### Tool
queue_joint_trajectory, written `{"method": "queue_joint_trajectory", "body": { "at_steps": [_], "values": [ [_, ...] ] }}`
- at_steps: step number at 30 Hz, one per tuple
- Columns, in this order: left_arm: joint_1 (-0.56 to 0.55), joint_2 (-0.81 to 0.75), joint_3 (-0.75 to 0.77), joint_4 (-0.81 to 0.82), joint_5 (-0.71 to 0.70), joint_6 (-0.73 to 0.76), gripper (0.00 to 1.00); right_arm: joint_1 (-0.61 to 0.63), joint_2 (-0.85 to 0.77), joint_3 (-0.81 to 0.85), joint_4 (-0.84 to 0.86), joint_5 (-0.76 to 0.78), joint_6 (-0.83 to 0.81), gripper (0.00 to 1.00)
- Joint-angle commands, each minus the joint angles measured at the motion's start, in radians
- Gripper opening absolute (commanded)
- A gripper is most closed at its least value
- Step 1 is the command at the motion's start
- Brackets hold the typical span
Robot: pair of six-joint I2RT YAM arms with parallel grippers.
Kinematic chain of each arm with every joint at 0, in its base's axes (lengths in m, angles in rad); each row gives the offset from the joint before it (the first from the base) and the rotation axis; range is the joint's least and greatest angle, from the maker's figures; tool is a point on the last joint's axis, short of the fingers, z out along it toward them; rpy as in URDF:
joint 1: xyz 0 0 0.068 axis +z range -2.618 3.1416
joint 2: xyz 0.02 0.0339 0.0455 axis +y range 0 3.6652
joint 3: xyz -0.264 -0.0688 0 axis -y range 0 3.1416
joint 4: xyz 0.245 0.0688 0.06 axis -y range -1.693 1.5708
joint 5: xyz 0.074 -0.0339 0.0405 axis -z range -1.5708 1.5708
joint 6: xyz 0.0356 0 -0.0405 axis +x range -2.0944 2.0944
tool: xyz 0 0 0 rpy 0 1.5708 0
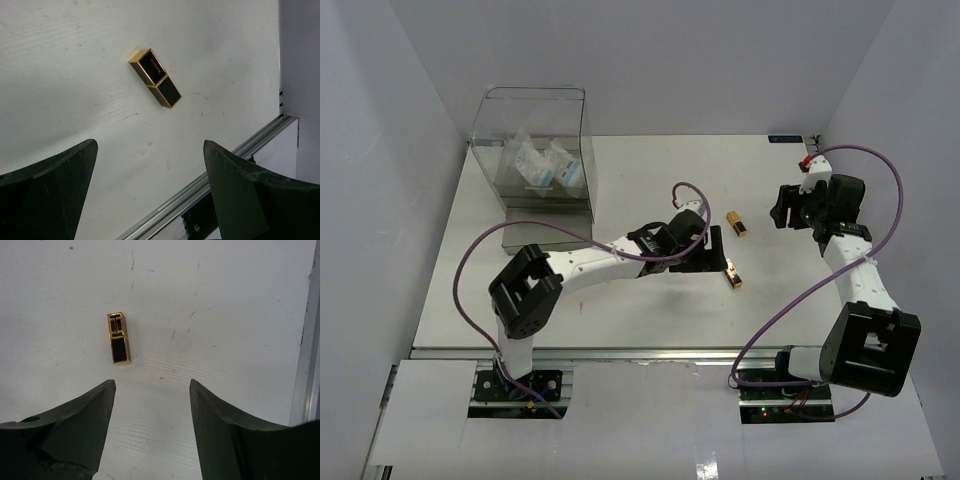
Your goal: Organize the makeup
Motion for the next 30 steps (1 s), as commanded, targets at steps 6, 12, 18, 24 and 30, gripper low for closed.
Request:
{"method": "queue_joint_trajectory", "body": {
  "at_steps": [6, 12, 18, 24, 30],
  "values": [
    [-0.053, 0.284, 0.330, -0.148, -0.056, -0.038, 0.98, -0.013, -0.056, -0.009, 0.080, 0.077, 0.088, 0.69],
    [-0.062, 0.392, 0.449, -0.183, -0.070, -0.058, 0.96, -0.020, -0.086, -0.022, 0.102, 0.111, 0.112, 0.69],
    [-0.068, 0.463, 0.536, -0.203, -0.083, -0.071, 0.95, -0.026, -0.098, -0.031, 0.107, 0.088, 0.118, 0.69],
    [-0.068, 0.535, 0.603, -0.231, -0.079, -0.079, 0.79, -0.033, -0.102, -0.031, 0.108, 0.076, 0.123, 0.69],
    [-0.068, 0.581, 0.613, -0.259, -0.082, -0.081, 0.67, -0.046, -0.116, -0.034, 0.109, 0.054, 0.128, 0.69]
  ]
}}
